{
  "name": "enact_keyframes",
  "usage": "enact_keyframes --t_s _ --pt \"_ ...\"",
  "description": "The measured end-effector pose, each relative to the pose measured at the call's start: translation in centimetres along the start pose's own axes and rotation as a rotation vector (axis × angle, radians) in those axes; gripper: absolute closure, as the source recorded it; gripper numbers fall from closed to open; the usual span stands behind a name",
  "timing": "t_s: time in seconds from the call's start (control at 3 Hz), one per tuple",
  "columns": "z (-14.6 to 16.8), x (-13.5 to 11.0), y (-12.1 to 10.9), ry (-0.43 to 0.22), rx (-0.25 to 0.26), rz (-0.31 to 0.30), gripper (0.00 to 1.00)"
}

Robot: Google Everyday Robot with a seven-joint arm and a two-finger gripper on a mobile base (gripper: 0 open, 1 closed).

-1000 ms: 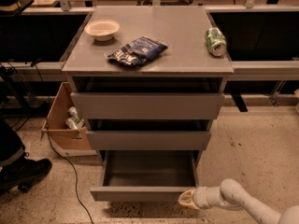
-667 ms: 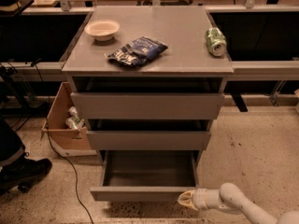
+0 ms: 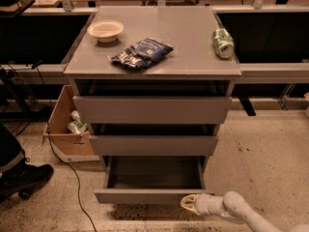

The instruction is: Close bottom drawer

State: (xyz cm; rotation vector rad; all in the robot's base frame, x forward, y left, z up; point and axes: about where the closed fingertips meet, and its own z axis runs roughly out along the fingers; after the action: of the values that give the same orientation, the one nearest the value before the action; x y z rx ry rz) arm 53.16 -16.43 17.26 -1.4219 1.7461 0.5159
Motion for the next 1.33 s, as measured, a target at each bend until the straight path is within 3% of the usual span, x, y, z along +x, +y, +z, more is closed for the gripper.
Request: enact_keyframes --t_s 0.33,0.67,1.0,1.33 --pt "2.8 -1.2 -2.1 -0.043 0.071 -0.035 1.00" --pt "2.8 -1.3 -2.1 -0.044 0.072 -0.035 1.00" --pt "5.7 -2.6 -4.8 -0.073 0.129 -0.037 1.00" --pt "5.9 -2.5 -5.0 -0.076 0.136 -0.033 1.00"
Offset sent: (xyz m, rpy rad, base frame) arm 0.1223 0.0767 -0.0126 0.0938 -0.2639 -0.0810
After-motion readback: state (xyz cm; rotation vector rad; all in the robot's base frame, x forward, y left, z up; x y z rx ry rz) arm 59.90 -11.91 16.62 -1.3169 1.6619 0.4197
